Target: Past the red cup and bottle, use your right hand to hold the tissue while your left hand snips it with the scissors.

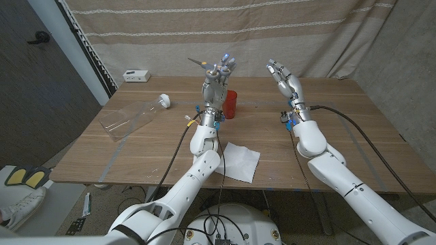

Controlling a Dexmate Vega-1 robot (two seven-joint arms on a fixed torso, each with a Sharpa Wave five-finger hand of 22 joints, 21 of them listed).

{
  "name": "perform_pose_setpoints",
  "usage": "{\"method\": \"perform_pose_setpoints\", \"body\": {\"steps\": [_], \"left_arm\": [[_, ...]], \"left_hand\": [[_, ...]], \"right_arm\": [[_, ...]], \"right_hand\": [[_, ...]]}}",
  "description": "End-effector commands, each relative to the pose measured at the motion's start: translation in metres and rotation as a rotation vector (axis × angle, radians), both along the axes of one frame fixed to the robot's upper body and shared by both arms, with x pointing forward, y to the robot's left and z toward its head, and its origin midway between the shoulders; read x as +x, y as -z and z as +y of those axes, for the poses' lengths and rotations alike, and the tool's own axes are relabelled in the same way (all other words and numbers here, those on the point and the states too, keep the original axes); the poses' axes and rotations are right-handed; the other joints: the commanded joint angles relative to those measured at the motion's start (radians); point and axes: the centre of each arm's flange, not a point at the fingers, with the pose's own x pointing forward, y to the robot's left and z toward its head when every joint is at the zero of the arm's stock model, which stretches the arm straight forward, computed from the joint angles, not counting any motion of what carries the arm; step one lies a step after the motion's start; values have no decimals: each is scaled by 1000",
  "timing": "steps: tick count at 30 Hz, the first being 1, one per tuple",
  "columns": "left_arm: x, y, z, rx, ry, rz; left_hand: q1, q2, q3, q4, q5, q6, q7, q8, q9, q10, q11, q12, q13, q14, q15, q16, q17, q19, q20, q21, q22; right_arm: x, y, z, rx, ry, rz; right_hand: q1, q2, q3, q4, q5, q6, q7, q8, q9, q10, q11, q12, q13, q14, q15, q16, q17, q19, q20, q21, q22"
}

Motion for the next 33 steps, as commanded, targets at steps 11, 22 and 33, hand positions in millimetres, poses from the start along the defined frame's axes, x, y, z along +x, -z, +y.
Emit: {"method": "perform_pose_setpoints", "body": {"steps": [11, 22, 33], "left_arm": [[0, -4, 4, -2, 0, 15], [2, -4, 4, 34, -1, 2], [1, -6, 1, 74, 7, -32]], "left_hand": [[49, -25, 9, -33, -4, 20, 14, -22, -2, 44, 0, -14, -23, 36, -177, 3, -14, 26, -66, -9, 0], [199, -7, 53, -96, -37, -112, -19, -72, 5, 10, 0, -34, -37, 40, -179, -5, -24, 18, -74, -10, 6], [264, 69, 107, -67, -96, -256, -39, -77, 13, -53, 2, -44, -44, 20, -178, -15, -28, 4, -61, 1, 12]], "right_arm": [[7, 2, 5, 3, -14, 16], [10, 1, 4, 10, -15, 14], [11, 0, 5, 11, -12, 11]], "right_hand": [[4, 8, -4, -7, 8, 14, -2, -2, 0, 11, 3, -2, 0, -2, -139, 6, -1, 5, 3, 1, 1], [5, 9, -3, -8, 8, 17, -2, -2, 0, 12, 3, -3, 0, -2, -136, 6, -2, 5, 4, 1, 1], [6, 10, -1, -9, 8, 17, -3, -2, 0, 12, 3, -3, 0, -1, -137, 6, -3, 5, 4, 1, 1]]}}
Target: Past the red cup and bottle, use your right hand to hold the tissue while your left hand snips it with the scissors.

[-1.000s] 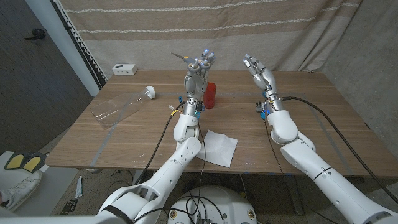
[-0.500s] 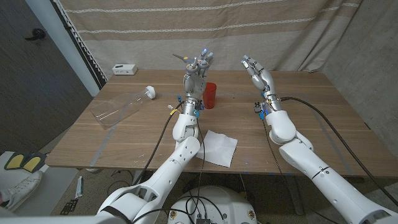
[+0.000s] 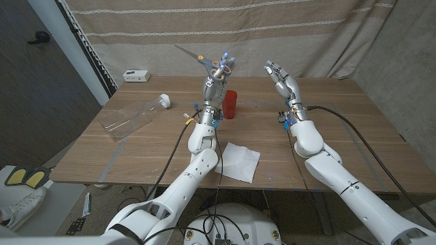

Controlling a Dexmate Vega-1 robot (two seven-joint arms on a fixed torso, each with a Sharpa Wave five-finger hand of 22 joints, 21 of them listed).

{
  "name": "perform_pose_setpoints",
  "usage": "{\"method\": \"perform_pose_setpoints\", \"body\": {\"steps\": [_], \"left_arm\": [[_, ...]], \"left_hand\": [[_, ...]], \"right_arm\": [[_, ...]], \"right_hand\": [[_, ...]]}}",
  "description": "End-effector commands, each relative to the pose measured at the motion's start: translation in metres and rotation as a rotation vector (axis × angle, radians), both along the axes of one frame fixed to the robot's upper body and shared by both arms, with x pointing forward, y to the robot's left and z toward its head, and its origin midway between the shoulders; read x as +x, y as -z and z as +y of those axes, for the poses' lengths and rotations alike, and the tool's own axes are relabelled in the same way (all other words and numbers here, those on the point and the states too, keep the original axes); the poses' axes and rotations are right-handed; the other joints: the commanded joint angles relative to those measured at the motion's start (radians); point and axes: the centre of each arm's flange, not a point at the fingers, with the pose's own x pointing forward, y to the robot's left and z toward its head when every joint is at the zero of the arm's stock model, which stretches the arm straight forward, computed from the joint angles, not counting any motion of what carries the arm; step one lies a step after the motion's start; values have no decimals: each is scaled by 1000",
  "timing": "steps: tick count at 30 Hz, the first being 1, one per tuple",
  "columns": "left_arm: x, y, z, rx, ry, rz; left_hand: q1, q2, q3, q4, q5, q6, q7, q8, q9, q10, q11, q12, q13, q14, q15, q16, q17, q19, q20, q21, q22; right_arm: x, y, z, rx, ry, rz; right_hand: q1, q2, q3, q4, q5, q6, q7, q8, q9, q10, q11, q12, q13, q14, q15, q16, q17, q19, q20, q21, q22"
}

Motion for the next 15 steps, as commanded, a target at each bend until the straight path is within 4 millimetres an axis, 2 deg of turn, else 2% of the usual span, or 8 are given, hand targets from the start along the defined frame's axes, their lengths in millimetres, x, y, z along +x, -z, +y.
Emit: {"method": "perform_pose_setpoints", "body": {"steps": [1, 4, 8, 10, 11, 12, 13, 15], "left_arm": [[-1, 0, -3, 46, 3, -28], [-1, 0, -5, 60, 3, -30], [-1, -1, -6, 64, -10, -29], [-1, 0, -6, 60, -16, -13], [-1, 0, -6, 63, -19, -20], [-1, 0, -6, 61, -30, -24], [-2, 1, -6, 54, -42, -22], [-3, 1, -6, 54, -57, -31]], "left_hand": [[7, 83, 46, 35, -33, -64, 0, 3, 7, -42, 1, -4, -4, -21, -170, -7, -1, -14, -60, 16, 7], [-25, 134, 67, 64, -57, -102, 1, 7, 9, -63, 1, -1, -5, -35, -169, -10, -4, -21, -53, 23, 6], [-70, 161, 71, 94, -69, -122, 2, 9, 10, -75, 1, 2, -6, -43, -169, -9, -5, -25, -49, 28, 4], [-94, 173, 74, 109, -71, -107, 12, 19, 10, -60, 1, 11, -5, -31, -172, -2, -5, -25, -51, 31, 2], [-108, 186, 101, 98, -69, -95, 11, 34, 9, 69, -2, 54, 5, 29, -177, 20, -9, -14, -54, 34, -5], [-116, 187, 119, 88, -69, -88, 10, 42, 9, 118, -1, 62, 8, 78, -179, 33, -10, -5, -61, 36, -8], [-119, 180, 127, 80, -68, -75, 12, 50, 9, 143, -1, 66, 9, 87, -179, 31, -13, -1, -61, 36, -8], [-139, 173, 162, 59, -64, -64, 8, 66, 12, 322, 3, 90, -1, 158, -181, 47, -17, 15, -74, 35, -9]], "right_arm": [[1, -1, 0, 3, 1, -2], [1, -1, 0, 8, 3, -8], [0, -1, 0, 2, 14, -17], [-1, 0, 0, 4, 17, -19], [-1, 0, -1, 6, 17, -18], [-1, 0, -1, 8, 18, -19], [-1, 0, -2, 9, 19, -19], [-1, 0, -2, 10, 20, -20]], "right_hand": [[7, 10, -4, -7, 8, 9, -1, -2, 0, 9, -1, -3, 0, -1, -137, 6, 1, 6, 4, 1, 1], [7, 10, -4, -7, 8, 11, 0, -2, 0, 9, -1, -3, 0, -1, -137, 6, 1, 5, 3, 0, 1], [7, 10, -4, -7, 8, 10, -2, -2, 0, 9, -1, -4, 0, -1, -137, 6, 1, 5, 3, 0, 1], [7, 10, -4, -7, 8, 11, -2, -2, 0, 10, -1, -4, 0, -1, -137, 7, 1, 6, 3, 0, 1], [7, 10, -4, -8, 8, 11, -3, -2, 0, 10, -1, -4, 0, -1, -137, 6, 1, 6, 3, 0, 1], [7, 10, -4, -8, 8, 12, -3, -2, 0, 10, -1, -3, 0, 0, -137, 7, 1, 6, 3, 0, 1], [8, 10, -3, -8, 8, 12, -3, -2, 0, 11, -1, -3, 0, 0, -138, 7, 1, 6, 2, 0, 1], [8, 11, -3, -8, 8, 11, -4, -2, 0, 11, -1, -3, 0, -1, -138, 6, 0, 7, 2, 0, 1]]}}
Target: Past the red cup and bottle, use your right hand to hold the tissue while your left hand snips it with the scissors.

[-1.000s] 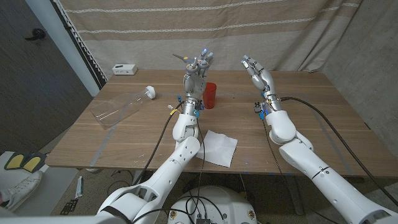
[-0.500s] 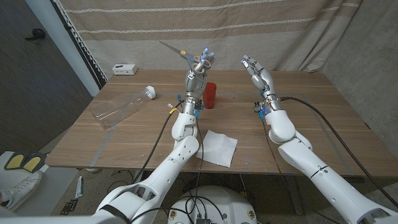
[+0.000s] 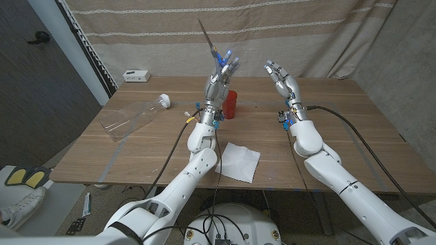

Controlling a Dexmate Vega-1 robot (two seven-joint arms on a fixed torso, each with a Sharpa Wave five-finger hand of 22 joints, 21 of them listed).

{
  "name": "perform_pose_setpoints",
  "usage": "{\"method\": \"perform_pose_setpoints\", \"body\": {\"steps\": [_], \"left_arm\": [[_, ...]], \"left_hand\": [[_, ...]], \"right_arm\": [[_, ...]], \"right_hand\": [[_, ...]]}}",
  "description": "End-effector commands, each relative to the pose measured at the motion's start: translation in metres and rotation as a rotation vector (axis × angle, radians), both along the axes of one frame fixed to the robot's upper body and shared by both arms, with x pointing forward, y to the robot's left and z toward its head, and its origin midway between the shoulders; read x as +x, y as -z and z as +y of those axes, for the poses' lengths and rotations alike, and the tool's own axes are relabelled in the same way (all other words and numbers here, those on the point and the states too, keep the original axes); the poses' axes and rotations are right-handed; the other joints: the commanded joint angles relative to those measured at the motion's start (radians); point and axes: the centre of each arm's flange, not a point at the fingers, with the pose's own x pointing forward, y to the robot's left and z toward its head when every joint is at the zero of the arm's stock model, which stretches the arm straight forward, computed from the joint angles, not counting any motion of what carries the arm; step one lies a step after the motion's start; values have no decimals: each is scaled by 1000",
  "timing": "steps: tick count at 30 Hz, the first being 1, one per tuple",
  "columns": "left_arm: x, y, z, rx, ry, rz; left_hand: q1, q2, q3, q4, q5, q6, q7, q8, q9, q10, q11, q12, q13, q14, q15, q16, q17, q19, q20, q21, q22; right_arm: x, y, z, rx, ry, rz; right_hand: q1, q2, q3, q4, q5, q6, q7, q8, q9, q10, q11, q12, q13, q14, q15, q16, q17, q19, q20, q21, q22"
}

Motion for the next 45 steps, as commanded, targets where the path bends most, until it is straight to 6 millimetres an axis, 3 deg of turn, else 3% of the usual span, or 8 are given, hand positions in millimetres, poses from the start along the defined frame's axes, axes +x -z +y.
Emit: {"method": "perform_pose_setpoints", "body": {"steps": [1, 4, 7, 20, 27, 29, 33, 45], "left_arm": [[-3, 2, -1, 0, -62, -10], [-3, 2, -1, 1, -68, -4], [-3, 3, -1, -10, -72, 4], [-4, 6, -1, -12, -59, 58], [-5, 11, 12, 1, -96, 85], [-5, 13, 14, -2, -106, 93], [-7, 16, 19, -13, -125, 111], [-15, 16, 30, -17, -170, 134]], "left_hand": [[-44, 17, 78, -16, 6, 28, -4, 29, 5, 329, -58, 44, -6, 120, -185, 28, -5, 32, -79, 5, -2], [-35, 5, 94, -44, 7, 49, -1, 45, 8, 398, -59, 64, 3, 154, -186, 21, -8, 38, -83, 3, -1], [-38, -3, 101, -50, 8, 54, -2, 49, 8, 446, -57, 90, 17, 174, -187, 9, -10, 39, -83, 3, 0], [-20, -2, 101, -62, 15, 61, 1, 44, 8, 459, -56, 126, 54, 303, -191, 33, 22, 58, -86, 10, 3], [18, -73, 79, -82, 16, 157, 8, 82, 10, 527, -53, 178, 86, 376, -191, 37, 61, 69, -92, 18, 7], [23, -82, 77, -82, 18, 162, 8, 83, 9, 531, -53, 178, 84, 382, -191, 38, 65, 71, -92, 19, 7], [54, -129, 70, -76, 30, 205, 14, 98, 5, 570, -50, 189, 80, 453, -191, 58, 91, 95, -121, 30, 10], [62, -150, 76, -61, 40, 211, 18, 94, 4, 587, -51, 199, 85, 504, -190, 53, 98, 106, -139, 42, 18]], "right_arm": [[-2, 0, -3, 9, 16, -15], [-1, 0, -3, 11, 14, -15], [-1, 0, -3, 6, 11, -15], [-3, 1, -6, 18, 14, -17], [-3, 2, -9, 27, 23, -22], [-3, 2, -8, 28, 22, -24], [-2, 2, -7, 25, 18, -25], [-4, 0, -6, 21, 18, -28]], "right_hand": [[3, 5, 1, -5, 8, 8, 0, -2, 0, 8, 3, -3, 0, -1, -139, 6, 0, 7, 1, 0, 1], [4, 5, 1, -5, 8, 9, -1, -2, 0, 9, 3, -3, 0, -2, -138, 6, 0, 7, 1, 0, 1], [4, 6, 1, -6, 8, 9, 0, -2, 0, 9, 3, -3, 0, -2, -137, 6, 0, 7, 1, 0, 1], [6, 6, 2, -7, 9, 8, 1, -3, 0, 11, 2, -3, 0, -2, -137, 6, -2, 11, 1, 1, 1], [6, 6, 2, -8, 9, 9, 2, -3, 0, 11, 2, -4, 0, 0, -136, 7, -2, 13, 0, 2, 1], [6, 6, 2, -8, 9, 9, 2, -3, 0, 11, 2, -4, 0, -1, -135, 7, -2, 13, 0, 2, 1], [6, 6, 3, -8, 9, 9, 1, -4, 0, 11, 2, -4, 0, -1, -135, 7, -2, 15, 0, 3, 1], [6, 7, 3, -8, 9, 8, 2, -5, 0, 12, 2, -5, 0, 0, -135, 7, -3, 18, 0, 3, 1]]}}
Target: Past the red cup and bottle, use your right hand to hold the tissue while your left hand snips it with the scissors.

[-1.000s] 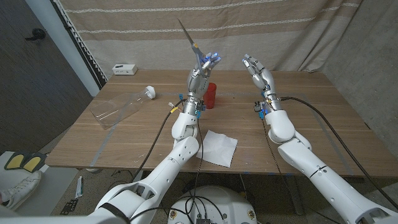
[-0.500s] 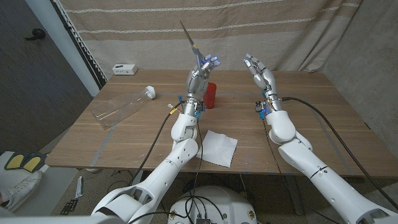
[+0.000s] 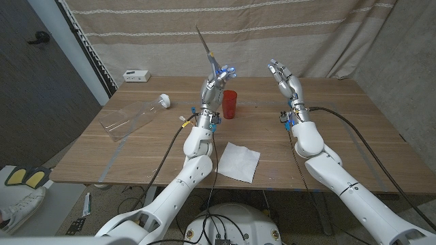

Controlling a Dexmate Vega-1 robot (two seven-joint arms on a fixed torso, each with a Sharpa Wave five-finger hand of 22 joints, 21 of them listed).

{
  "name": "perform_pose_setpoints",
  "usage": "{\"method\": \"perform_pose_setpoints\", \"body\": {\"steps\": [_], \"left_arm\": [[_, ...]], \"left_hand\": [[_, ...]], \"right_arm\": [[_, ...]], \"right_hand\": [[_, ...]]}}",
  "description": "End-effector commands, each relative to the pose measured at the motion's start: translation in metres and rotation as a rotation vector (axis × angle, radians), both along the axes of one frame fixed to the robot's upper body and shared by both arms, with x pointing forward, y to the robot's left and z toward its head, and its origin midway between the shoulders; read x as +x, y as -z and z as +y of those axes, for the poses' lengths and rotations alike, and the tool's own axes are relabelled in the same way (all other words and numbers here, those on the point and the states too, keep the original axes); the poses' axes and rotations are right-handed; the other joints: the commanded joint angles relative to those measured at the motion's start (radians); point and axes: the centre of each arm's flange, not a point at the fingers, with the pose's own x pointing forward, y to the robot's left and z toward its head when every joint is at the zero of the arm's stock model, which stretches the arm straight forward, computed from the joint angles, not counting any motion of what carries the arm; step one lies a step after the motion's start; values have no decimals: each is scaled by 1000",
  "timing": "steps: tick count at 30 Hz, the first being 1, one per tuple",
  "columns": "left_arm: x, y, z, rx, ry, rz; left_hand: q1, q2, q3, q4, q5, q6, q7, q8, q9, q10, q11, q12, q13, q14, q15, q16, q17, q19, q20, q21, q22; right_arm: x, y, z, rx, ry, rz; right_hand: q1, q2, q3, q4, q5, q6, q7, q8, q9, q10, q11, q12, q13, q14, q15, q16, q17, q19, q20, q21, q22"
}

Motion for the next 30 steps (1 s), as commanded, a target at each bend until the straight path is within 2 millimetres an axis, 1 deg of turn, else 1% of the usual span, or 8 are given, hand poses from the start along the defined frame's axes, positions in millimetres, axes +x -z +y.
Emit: {"method": "perform_pose_setpoints", "body": {"steps": [1, 3, 12, 16, 19, 21, 25, 30], "left_arm": [[-8, 2, 13, -3, -56, 41], [-9, 1, 17, 3, -65, 53], [-11, 4, 32, 25, -105, 85], [-11, 2, 33, 30, -104, 102], [-11, 2, 31, 37, -94, 119], [-12, 1, 30, 42, -99, 124], [-11, 1, 30, 53, -99, 147], [-13, 7, 34, 90, -110, 162]], "left_hand": [[4, -10, 5, 7, 10, 35, -26, 0, 0, 319, -211, 10, 6, 13, -68, -5, 3, 14, -136, 12, 6], [8, -11, 6, 7, 10, 33, -26, -2, 1, 320, -211, 12, 9, 16, -68, -7, 4, 14, -131, 14, 7], [15, -7, 10, 10, 9, 36, -21, -3, 2, 320, -210, 14, 11, 24, -68, -11, 7, 15, -127, 19, 9], [17, -6, 11, 11, 7, 39, -18, -3, 3, 323, -210, 16, 13, 28, -68, -12, 9, 15, -126, 21, 9], [19, -6, 11, 11, 4, 42, -16, -3, 3, 326, -210, 18, 14, 31, -68, -13, 11, 16, -126, 24, 10], [20, -7, 11, 11, 2, 40, -13, -5, 3, 327, -210, 18, 13, 33, -68, -14, 12, 15, -125, 25, 10], [20, -8, 11, 12, 0, 44, -14, -4, 3, 330, -210, 20, 14, 33, -68, -16, 14, 15, -126, 26, 11], [20, -9, 11, 13, -3, 44, -15, -6, 4, 330, -210, 19, 13, 34, -68, -19, 15, 14, -125, 29, 11]], "right_arm": [[-2, -2, 0, 0, 4, -4], [-3, -3, -1, 5, 9, 0], [-5, -9, -1, -3, 10, -1], [-6, -12, -4, -7, 2, -6], [-7, -15, -9, -6, 4, -13], [-7, -15, -12, 2, 11, -16], [-4, -19, -18, -4, -2, -30], [-4, -24, -25, -15, 4, -45]], "right_hand": [[6, 7, 1, -6, 9, 6, 4, -5, 0, 8, -1, -1, 0, 0, -135, 7, 1, 8, -1, 3, 1], [6, 7, 1, -6, 9, 7, 4, -5, 0, 8, -1, -1, 0, 0, -135, 7, 1, 8, -1, 3, 1], [6, 7, 1, -7, 8, 8, 5, -5, 0, 8, -1, -2, 0, 4, -135, 9, 0, 18, -5, 6, 1], [6, 7, 1, -7, 8, 7, 6, -5, 0, 8, -1, -2, 0, 4, -136, 9, 0, 22, -6, 7, 1], [7, 8, 2, -8, 8, 7, 8, -6, 0, 7, -1, -3, 0, 4, -136, 9, 0, 26, -15, 8, 1], [7, 8, 2, -8, 8, 6, 6, -6, 0, 7, -1, -3, 0, 4, -138, 8, 0, 26, -17, 8, 1], [5, 8, 2, -8, 8, 6, 5, -8, 0, 6, -1, -4, 0, -22, -138, -2, -2, 4, -22, -2, 1], [5, 8, 2, -8, 8, 7, 3, -8, 0, 4, -1, -6, 0, -22, -139, -1, -2, 1, -25, -3, 1]]}}
